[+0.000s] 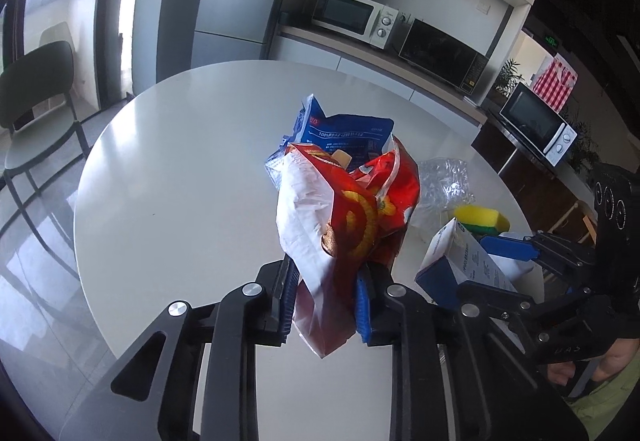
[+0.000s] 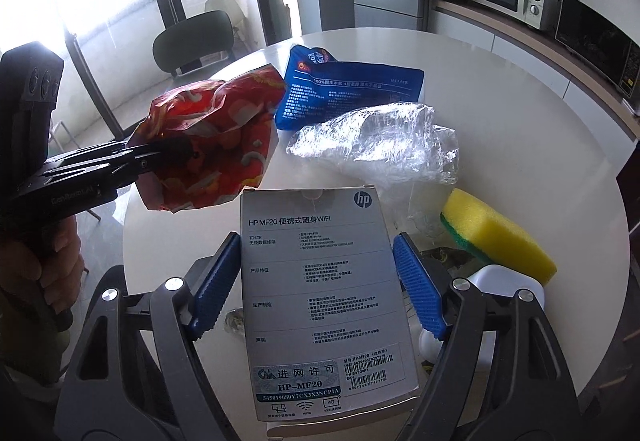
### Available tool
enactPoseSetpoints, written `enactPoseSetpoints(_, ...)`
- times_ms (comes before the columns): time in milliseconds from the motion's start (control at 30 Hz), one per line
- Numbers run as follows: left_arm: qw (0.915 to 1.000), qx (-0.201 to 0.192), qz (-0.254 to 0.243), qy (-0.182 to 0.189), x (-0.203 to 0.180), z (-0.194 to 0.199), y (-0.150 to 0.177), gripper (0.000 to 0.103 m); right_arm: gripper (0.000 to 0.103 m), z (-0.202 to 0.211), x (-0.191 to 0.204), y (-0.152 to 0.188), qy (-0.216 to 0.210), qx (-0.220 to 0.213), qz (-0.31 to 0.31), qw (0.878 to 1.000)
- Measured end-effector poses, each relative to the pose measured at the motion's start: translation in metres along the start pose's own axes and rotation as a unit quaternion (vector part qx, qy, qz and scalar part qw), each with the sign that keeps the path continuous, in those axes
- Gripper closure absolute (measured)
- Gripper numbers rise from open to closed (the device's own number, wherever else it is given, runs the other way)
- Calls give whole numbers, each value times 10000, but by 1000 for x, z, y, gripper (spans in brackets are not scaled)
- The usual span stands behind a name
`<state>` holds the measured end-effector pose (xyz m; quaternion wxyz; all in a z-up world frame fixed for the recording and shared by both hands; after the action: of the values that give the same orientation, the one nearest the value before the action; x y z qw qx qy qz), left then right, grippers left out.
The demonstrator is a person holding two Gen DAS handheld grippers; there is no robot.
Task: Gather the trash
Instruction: 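Carry the red snack bag and HP box down over the wastebasket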
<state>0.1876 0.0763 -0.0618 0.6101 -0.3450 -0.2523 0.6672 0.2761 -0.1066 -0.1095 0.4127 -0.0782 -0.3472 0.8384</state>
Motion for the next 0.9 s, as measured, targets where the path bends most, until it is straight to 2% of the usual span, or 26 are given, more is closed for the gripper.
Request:
enactPoseSetpoints(300,9995,-289,-7,-92,-9,41,4,81,30,45,13,13,-7,-475,58,9989)
enactPoseSetpoints(533,9983,-557,-48,-156,-21,86,16,82,30,99,18,33,43,-931,6,9956)
enactPoseSetpoints(700,9976,-659,-162,-119,-34,113,33,82,30,138,7,61,-27,-1219,-389,9918)
enactPoseSetpoints(900,9983,-511,-285,15,-45,124,57,82,30,159,-5,98,57,-1219,-639,9905)
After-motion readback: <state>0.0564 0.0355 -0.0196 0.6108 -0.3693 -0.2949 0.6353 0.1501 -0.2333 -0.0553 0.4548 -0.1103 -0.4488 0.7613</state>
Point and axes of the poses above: each gripper's, at about its wrist camera, not at the fingertips, and z roughly against the way its jaws point, x to its left, y to its underside, the point moved 5 cm from there along -z, roughly the way its jaws point, and after that the axes turned 11 degrees about -z, right-handed, at the moved point
